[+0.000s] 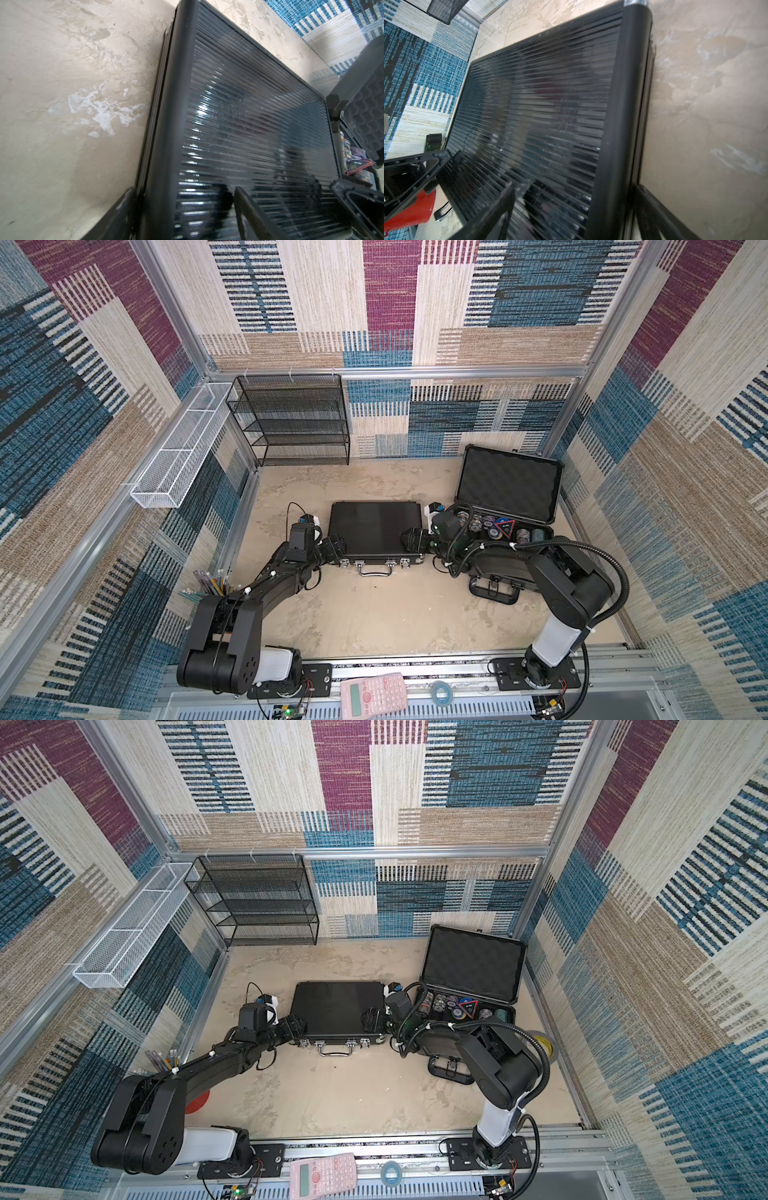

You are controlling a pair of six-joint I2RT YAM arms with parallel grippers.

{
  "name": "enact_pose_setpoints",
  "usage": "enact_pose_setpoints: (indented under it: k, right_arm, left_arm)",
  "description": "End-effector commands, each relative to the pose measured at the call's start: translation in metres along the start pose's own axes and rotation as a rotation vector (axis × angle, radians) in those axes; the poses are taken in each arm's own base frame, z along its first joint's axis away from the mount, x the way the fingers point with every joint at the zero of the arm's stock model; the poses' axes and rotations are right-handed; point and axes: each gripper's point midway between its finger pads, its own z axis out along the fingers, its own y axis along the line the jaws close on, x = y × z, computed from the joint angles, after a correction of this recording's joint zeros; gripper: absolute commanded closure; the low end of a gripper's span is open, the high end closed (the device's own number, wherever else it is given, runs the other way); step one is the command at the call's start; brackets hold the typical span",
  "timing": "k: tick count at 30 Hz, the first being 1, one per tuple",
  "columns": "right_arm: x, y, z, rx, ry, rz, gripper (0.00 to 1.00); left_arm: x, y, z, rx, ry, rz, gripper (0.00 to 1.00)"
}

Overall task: Open the poker set cases
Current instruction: Open the case lid on the poker set case.

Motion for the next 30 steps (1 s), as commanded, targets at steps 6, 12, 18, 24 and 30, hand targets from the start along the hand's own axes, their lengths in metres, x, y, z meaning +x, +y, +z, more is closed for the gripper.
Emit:
enact_pose_setpoints:
  k: [6,12,18,24,30]
  right_arm:
    - [-0.006,0.038,-0.013,-0.142,0.006,-0.009,0.04]
    - [-0.009,0.038,-0.014,-0.118,0.008,-0.009,0.03]
    - [-0.009,0.033,-0.023,-0.092,-0.003,0.001,0.02]
    - [-0.006,0.037,-0.027,-0.11,0.019,-0.01,0.02]
    - [-0.007,0.022,-0.036,-0.049,-0.009,-0.004,0.0]
  left_arm:
    - [0.025,-0.02,-0.02,0.085,0.105,-0.002,0.18]
    - [0.018,-0.021,-0.03,0.069,0.075,0.014,0.11]
    - [0.025,-0.019,-0.025,0.068,0.11,0.001,0.11]
    - [0.021,-0.029,-0.029,0.116,0.091,-0.014,0.1]
    - [0.014,-0.035,-0.036,0.132,0.067,-0.015,0.1]
